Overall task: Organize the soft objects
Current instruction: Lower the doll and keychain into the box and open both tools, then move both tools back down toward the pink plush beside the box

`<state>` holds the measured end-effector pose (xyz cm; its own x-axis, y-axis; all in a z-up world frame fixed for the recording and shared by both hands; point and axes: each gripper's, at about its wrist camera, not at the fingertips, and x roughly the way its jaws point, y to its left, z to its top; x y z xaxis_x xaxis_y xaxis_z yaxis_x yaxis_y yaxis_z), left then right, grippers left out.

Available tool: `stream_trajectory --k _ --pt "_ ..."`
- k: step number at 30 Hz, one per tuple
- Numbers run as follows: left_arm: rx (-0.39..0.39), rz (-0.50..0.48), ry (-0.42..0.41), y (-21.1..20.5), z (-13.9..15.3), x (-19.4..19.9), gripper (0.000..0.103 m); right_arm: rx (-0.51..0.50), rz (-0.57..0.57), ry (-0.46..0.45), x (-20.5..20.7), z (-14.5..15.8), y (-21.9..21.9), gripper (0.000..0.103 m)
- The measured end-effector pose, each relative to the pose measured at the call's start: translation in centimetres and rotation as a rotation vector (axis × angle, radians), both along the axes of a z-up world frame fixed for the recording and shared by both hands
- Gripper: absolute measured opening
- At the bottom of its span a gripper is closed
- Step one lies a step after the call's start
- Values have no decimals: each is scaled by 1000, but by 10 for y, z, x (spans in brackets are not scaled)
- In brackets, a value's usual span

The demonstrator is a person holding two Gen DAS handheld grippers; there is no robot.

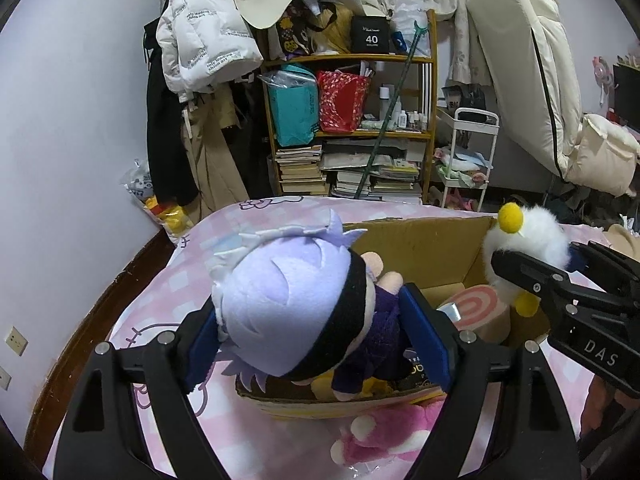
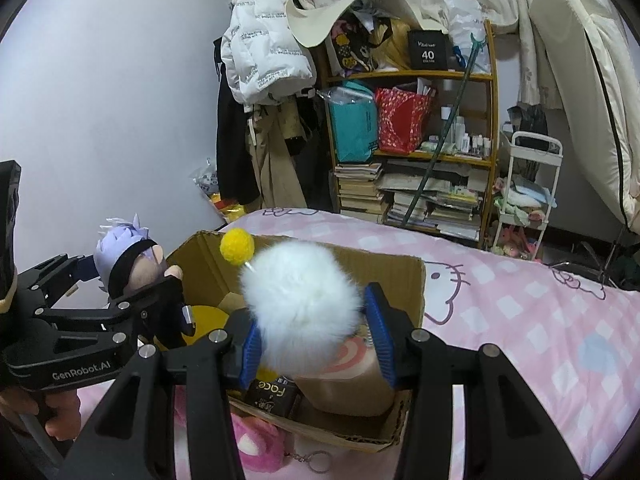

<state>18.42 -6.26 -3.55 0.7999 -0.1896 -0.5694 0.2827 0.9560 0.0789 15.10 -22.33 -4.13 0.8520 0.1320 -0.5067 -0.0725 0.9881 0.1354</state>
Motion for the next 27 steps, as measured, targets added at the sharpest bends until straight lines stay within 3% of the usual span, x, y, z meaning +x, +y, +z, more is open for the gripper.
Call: stream_trajectory --k 11,14,16,27 --pt "0 -5 21 0 -1 0 85 1 -2 23 3 -3 -1 56" --pt "-9 -12 35 0 -3 0 95 -4 -3 26 3 -3 0 56" --pt "-3 -13 27 -1 -3 -1 95 -3 -3 26 3 -2 0 56" --pt "18 -17 13 -3 -3 -5 96 5 -19 18 2 -2 -5 74"
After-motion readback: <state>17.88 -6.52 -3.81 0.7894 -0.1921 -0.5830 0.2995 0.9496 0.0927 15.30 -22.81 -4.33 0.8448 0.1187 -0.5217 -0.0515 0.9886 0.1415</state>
